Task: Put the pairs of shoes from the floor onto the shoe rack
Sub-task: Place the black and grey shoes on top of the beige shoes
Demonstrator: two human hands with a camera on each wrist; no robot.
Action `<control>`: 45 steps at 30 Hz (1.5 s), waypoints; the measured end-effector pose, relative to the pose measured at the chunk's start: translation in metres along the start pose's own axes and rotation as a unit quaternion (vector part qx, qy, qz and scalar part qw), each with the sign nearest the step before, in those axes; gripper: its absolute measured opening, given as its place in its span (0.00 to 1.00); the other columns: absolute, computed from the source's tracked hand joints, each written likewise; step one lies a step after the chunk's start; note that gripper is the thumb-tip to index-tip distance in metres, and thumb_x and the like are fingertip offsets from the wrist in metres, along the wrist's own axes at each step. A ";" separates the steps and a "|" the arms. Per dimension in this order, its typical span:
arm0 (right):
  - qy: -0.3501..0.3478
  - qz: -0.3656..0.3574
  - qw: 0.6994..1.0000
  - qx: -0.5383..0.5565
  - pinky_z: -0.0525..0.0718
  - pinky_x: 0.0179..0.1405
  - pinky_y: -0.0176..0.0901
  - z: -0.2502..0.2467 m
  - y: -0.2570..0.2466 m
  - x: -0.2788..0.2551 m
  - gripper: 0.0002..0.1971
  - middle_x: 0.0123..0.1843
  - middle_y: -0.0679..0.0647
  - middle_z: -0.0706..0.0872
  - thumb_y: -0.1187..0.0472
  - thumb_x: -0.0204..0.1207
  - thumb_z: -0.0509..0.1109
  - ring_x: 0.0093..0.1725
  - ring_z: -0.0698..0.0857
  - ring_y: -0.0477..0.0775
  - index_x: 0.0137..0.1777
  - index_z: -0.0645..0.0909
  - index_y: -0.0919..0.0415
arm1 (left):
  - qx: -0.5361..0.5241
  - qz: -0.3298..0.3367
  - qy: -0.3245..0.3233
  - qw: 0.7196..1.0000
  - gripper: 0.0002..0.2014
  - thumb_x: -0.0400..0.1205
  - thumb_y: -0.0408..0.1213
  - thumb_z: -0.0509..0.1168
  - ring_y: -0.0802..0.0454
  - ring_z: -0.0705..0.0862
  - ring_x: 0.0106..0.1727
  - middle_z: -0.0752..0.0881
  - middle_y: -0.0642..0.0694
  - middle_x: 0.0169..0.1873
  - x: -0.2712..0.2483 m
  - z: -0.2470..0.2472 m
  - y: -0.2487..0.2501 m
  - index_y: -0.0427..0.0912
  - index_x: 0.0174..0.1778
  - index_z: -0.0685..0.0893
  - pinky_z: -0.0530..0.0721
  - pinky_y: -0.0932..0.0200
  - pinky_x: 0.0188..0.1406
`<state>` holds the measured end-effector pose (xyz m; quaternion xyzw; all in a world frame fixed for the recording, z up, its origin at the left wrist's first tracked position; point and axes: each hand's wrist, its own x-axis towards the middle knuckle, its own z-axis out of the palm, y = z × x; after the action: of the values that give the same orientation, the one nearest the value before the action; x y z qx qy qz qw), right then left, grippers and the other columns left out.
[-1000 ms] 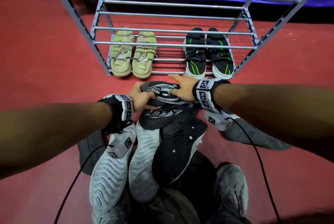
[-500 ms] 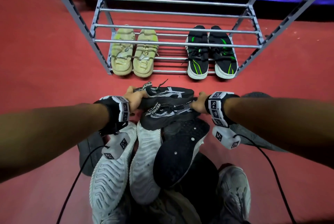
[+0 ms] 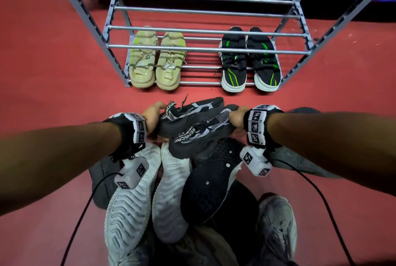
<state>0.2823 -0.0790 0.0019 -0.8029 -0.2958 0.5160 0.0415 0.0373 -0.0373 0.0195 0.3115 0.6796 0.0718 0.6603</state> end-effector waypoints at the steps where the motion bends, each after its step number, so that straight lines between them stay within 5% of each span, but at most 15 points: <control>1: 0.036 -0.008 0.999 0.025 0.87 0.53 0.60 0.001 0.001 0.007 0.20 0.66 0.62 0.79 0.56 0.84 0.56 0.63 0.83 0.66 0.68 0.71 0.70 | 0.032 0.005 -0.006 0.999 0.24 0.78 0.56 0.61 0.40 0.87 0.33 0.89 0.37 0.39 -0.003 0.002 -0.002 0.36 0.52 0.82 0.89 0.50 0.30; 4: 0.108 -0.029 0.994 0.009 0.86 0.45 0.75 0.002 0.010 0.034 0.23 0.76 0.64 0.73 0.52 0.85 0.52 0.75 0.75 0.69 0.67 0.69 0.72 | 0.100 0.003 -0.023 0.995 0.28 0.73 0.55 0.66 0.40 0.90 0.34 0.91 0.37 0.42 -0.007 0.008 -0.018 0.36 0.59 0.81 0.87 0.54 0.26; 6: 0.109 -0.052 0.993 0.002 0.84 0.58 0.71 -0.002 0.002 0.016 0.14 0.68 0.63 0.80 0.56 0.83 0.58 0.68 0.81 0.69 0.61 0.72 0.66 | 0.120 -0.007 -0.066 0.991 0.23 0.71 0.52 0.65 0.47 0.89 0.28 0.90 0.43 0.33 -0.014 0.011 -0.030 0.37 0.53 0.84 0.86 0.59 0.27; 8: 0.102 -0.075 0.991 0.050 0.89 0.52 0.64 -0.007 -0.005 -0.020 0.16 0.61 0.62 0.84 0.58 0.80 0.61 0.57 0.87 0.67 0.67 0.70 0.57 | 0.115 0.002 -0.100 0.988 0.28 0.66 0.48 0.67 0.48 0.88 0.27 0.90 0.44 0.44 -0.017 0.012 -0.035 0.45 0.63 0.82 0.86 0.59 0.24; 10: 0.062 -0.091 0.986 0.126 0.90 0.38 0.57 -0.006 -0.002 -0.029 0.22 0.58 0.60 0.85 0.62 0.81 0.61 0.45 0.89 0.63 0.74 0.67 0.47 | 0.114 0.032 -0.113 0.986 0.36 0.75 0.41 0.67 0.43 0.89 0.30 0.82 0.46 0.65 -0.019 0.010 -0.035 0.63 0.80 0.66 0.86 0.55 0.19; 13: 0.020 -0.082 0.978 0.191 0.89 0.49 0.61 0.002 0.005 -0.039 0.31 0.65 0.62 0.84 0.65 0.79 0.70 0.50 0.87 0.62 0.79 0.64 0.52 | 0.141 0.053 -0.094 0.984 0.42 0.81 0.35 0.65 0.45 0.88 0.26 0.85 0.45 0.61 -0.027 0.004 -0.026 0.68 0.83 0.51 0.86 0.55 0.17; 18: -0.064 -0.032 0.981 0.180 0.91 0.43 0.44 0.026 0.016 -0.056 0.22 0.57 0.59 0.87 0.56 0.73 0.79 0.49 0.89 0.56 0.64 0.76 0.58 | 0.187 0.036 -0.101 0.977 0.27 0.81 0.38 0.65 0.48 0.89 0.37 0.89 0.47 0.47 -0.038 0.014 -0.023 0.71 0.71 0.70 0.90 0.51 0.35; 23: -0.023 0.028 0.981 0.190 0.90 0.31 0.37 0.023 0.007 -0.053 0.20 0.53 0.55 0.82 0.51 0.73 0.77 0.39 0.87 0.52 0.58 0.77 0.61 | 0.147 0.026 -0.099 0.984 0.26 0.82 0.37 0.62 0.42 0.90 0.45 0.88 0.43 0.58 -0.033 0.024 -0.030 0.68 0.73 0.70 0.89 0.51 0.24; 27: -0.041 0.033 0.988 0.147 0.91 0.35 0.38 0.015 0.004 -0.052 0.14 0.45 0.55 0.84 0.52 0.72 0.79 0.41 0.88 0.51 0.40 0.76 0.57 | 0.111 0.030 -0.082 0.990 0.27 0.83 0.35 0.61 0.41 0.88 0.46 0.87 0.43 0.59 -0.033 0.028 -0.036 0.67 0.74 0.69 0.87 0.52 0.20; 29: -0.026 0.021 0.983 0.181 0.87 0.25 0.33 0.016 0.004 -0.049 0.10 0.45 0.55 0.85 0.58 0.73 0.78 0.35 0.84 0.47 0.43 0.79 0.60 | 0.081 0.050 -0.073 0.993 0.28 0.82 0.30 0.60 0.41 0.88 0.43 0.87 0.41 0.58 -0.030 0.027 -0.036 0.64 0.74 0.70 0.87 0.53 0.22; 34: -0.052 0.020 0.989 0.135 0.87 0.34 0.39 0.034 0.000 -0.053 0.21 0.42 0.51 0.79 0.53 0.70 0.80 0.34 0.79 0.46 0.58 0.75 0.56 | 0.007 0.085 -0.039 0.996 0.32 0.81 0.21 0.57 0.42 0.85 0.42 0.84 0.32 0.64 -0.020 0.020 -0.039 0.48 0.80 0.69 0.86 0.53 0.36; 36: -0.052 -0.005 0.994 0.098 0.88 0.28 0.41 0.044 0.000 -0.054 0.45 0.57 0.54 0.83 0.51 0.67 0.81 0.41 0.87 0.52 0.80 0.57 0.46 | 0.021 0.079 -0.030 0.996 0.31 0.81 0.25 0.58 0.35 0.87 0.47 0.84 0.33 0.64 -0.023 0.021 -0.042 0.54 0.79 0.69 0.88 0.39 0.46; 38: -0.038 -0.031 0.994 0.094 0.86 0.21 0.38 0.052 0.001 -0.055 0.59 0.72 0.54 0.77 0.56 0.69 0.80 0.53 0.89 0.57 0.85 0.34 0.42 | 0.017 0.085 -0.033 0.996 0.32 0.81 0.24 0.58 0.35 0.87 0.47 0.84 0.33 0.64 -0.025 0.022 -0.043 0.54 0.80 0.68 0.90 0.39 0.44; 41: -0.007 -0.043 0.992 0.116 0.80 0.13 0.34 0.059 -0.002 -0.056 0.54 0.71 0.58 0.78 0.63 0.70 0.75 0.43 0.87 0.54 0.86 0.40 0.53 | 0.006 0.115 -0.037 0.993 0.33 0.81 0.17 0.54 0.43 0.85 0.42 0.83 0.35 0.62 -0.030 0.023 -0.040 0.46 0.81 0.68 0.89 0.59 0.27; 45: -0.023 -0.038 0.988 0.150 0.90 0.26 0.47 0.045 -0.003 -0.067 0.32 0.45 0.55 0.83 0.70 0.73 0.67 0.36 0.86 0.54 0.76 0.60 0.58 | -0.003 0.154 -0.043 0.987 0.36 0.78 0.11 0.52 0.47 0.83 0.51 0.79 0.42 0.66 -0.046 0.026 -0.032 0.43 0.82 0.66 0.85 0.61 0.41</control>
<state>0.2230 -0.1221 0.0355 -0.7637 -0.2463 0.5710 0.1737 0.0484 -0.0949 0.0390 0.4134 0.5944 0.1614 0.6707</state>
